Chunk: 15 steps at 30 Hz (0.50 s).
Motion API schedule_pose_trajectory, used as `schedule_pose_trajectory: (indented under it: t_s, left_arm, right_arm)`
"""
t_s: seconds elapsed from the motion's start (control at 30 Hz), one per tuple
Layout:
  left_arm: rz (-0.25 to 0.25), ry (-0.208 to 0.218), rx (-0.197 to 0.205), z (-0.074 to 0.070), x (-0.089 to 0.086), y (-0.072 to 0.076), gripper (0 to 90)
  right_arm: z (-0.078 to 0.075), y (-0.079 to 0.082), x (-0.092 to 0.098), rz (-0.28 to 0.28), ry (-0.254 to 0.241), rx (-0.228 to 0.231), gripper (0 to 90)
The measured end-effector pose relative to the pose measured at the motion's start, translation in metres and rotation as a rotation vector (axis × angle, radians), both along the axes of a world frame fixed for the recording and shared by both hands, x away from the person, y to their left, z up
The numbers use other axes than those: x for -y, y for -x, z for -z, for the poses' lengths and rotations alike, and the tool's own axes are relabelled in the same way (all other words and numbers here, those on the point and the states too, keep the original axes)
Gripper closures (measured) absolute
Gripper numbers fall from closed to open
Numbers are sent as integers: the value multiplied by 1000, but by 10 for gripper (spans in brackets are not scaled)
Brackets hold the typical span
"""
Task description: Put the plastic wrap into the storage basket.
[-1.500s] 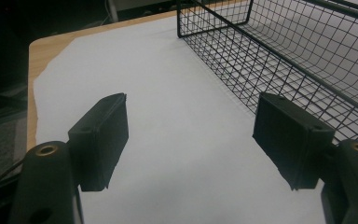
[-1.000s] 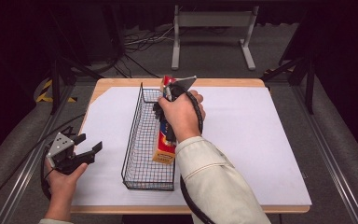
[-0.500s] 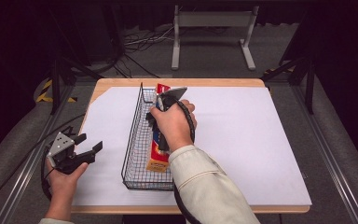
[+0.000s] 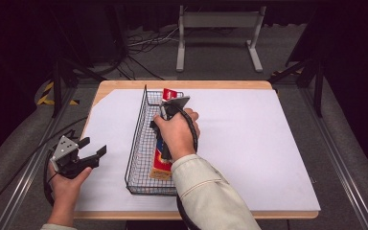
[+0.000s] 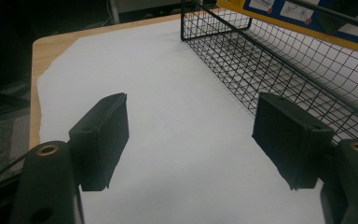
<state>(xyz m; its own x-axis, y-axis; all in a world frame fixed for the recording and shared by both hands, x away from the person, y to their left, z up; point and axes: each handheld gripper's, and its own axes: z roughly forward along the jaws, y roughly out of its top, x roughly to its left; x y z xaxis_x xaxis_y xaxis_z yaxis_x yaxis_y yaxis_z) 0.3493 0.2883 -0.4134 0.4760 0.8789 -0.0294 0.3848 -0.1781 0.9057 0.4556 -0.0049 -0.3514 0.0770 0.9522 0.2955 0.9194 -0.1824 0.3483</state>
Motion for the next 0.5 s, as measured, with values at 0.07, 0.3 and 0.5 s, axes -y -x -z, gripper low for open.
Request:
schedule_pose_trajectory:
  t_s: [0.07,0.3,0.5]
  left_arm:
    - [3,1,-5,0,0,0,271]
    - [-5,-51,2,1,4,0,271]
    - [2,-82,3,2,8,0,270]
  right_arm:
    - [4,1,-1,6,16,2,403]
    - [14,2,-5,12,34,15,402]
    - [22,2,-4,22,47,23,401]
